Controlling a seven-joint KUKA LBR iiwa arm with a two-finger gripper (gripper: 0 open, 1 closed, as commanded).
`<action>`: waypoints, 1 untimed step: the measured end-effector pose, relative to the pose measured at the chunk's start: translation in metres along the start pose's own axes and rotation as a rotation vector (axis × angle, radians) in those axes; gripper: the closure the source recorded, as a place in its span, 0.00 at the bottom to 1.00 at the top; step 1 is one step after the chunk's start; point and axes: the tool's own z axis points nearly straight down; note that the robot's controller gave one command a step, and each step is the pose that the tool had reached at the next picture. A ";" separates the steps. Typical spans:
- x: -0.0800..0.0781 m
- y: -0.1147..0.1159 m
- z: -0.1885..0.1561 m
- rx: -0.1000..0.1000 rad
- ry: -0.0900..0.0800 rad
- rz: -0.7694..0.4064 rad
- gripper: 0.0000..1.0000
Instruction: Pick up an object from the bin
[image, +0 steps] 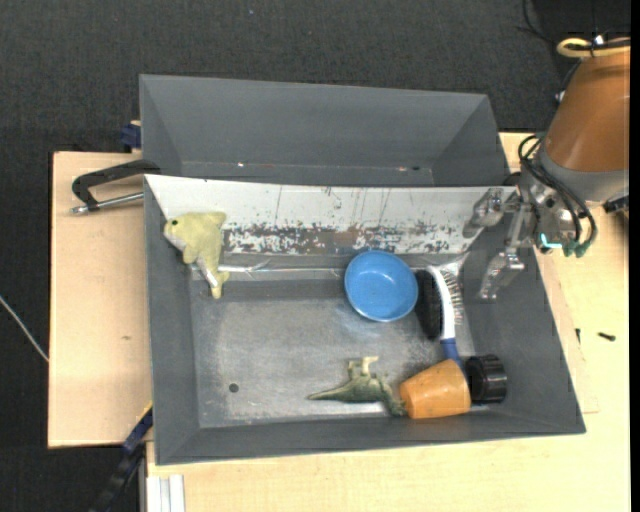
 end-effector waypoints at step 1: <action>0.042 0.013 0.088 0.009 -0.030 -0.273 0.00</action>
Offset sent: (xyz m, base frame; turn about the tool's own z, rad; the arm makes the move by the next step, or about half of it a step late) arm -0.0560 0.0152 -0.1097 -0.2825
